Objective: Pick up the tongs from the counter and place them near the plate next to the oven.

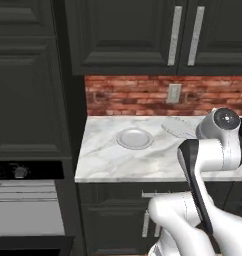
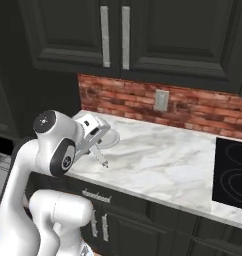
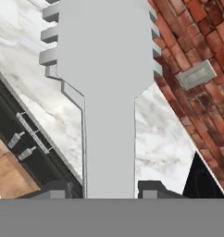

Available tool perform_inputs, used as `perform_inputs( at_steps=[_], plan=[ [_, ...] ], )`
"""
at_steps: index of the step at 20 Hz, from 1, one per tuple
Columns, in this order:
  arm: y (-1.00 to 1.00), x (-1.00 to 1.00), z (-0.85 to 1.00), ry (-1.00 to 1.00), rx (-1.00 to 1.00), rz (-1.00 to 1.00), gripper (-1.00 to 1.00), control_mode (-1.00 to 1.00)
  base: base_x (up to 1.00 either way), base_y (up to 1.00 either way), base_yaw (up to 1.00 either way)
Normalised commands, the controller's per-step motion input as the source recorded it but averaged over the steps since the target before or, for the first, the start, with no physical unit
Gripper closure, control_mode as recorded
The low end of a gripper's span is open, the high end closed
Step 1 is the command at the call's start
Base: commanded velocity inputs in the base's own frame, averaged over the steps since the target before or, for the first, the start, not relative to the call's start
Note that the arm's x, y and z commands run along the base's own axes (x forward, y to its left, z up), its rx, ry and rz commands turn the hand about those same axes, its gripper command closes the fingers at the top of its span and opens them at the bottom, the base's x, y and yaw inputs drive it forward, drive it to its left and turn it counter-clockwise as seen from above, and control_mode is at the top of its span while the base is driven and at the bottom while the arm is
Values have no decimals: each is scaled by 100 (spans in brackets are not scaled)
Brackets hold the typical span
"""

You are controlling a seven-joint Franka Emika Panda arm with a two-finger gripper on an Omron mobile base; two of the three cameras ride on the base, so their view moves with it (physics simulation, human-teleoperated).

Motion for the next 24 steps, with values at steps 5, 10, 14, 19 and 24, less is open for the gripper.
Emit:
perform_inputs(
  at_steps=[5,10,14,19,24],
  plan=[
    [0,0,0,0,0,0,100,100,18,33,-23],
    [0,0,0,0,0,0,100,100,40,44,-23],
    [0,0,0,0,0,0,100,100,38,39,-23],
    [0,0,0,0,0,0,100,100,31,18,-19],
    [7,8,0,-2,0,-3,100,-100,24,27,-13]
  ],
)
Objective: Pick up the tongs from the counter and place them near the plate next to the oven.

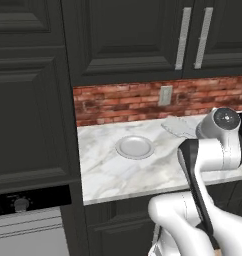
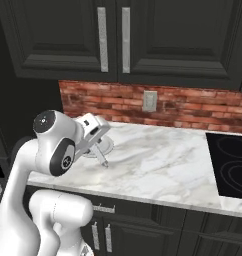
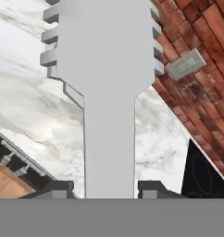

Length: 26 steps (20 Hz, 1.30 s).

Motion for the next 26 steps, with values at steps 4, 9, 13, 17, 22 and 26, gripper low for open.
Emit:
perform_inputs(
  at_steps=[4,9,13,17,22,26],
  plan=[
    [29,47,0,-6,4,-7,100,-100,0,0,0],
    [32,53,-7,0,5,0,100,-100,0,0,0],
    [35,5,-30,2,0,17,100,-100,0,0,0],
    [35,0,-44,5,0,44,100,-100,0,0,0],
    [52,0,-51,9,0,44,100,-100,0,0,0],
    [57,48,-53,13,-2,27,100,-100,0,0,0]
  ],
)
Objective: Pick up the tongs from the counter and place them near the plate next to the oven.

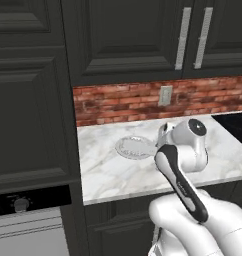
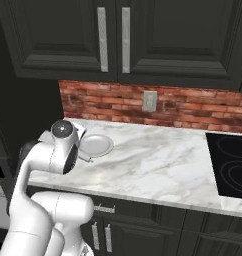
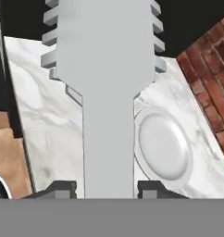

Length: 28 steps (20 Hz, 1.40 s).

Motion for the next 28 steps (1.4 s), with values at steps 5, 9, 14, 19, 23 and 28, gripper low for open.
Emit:
perform_inputs(
  at_steps=[5,9,14,19,23,28],
  plan=[
    [60,85,-54,22,-7,8,100,-100,0,0,0],
    [49,80,-59,24,-9,0,100,-100,0,0,0],
    [14,71,-56,20,-7,0,100,-100,0,0,0],
    [0,70,-52,17,-3,0,100,-100,0,0,0],
    [0,52,-45,5,0,0,100,-100,0,0,0],
    [0,46,-53,2,0,-1,100,-100,0,0,0]
  ],
)
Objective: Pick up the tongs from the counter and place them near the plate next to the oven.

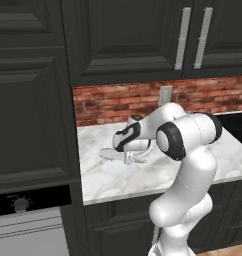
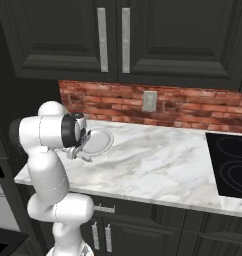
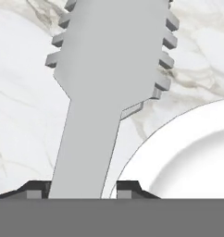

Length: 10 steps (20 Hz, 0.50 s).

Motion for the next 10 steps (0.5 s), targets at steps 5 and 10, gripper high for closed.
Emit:
perform_inputs(
  at_steps=[5,10],
  plan=[
    [-5,-2,-40,0,0,-2,100,-100,0,0,0],
    [-1,-72,-4,-10,0,-1,-100,-100,0,0,0]
  ],
)
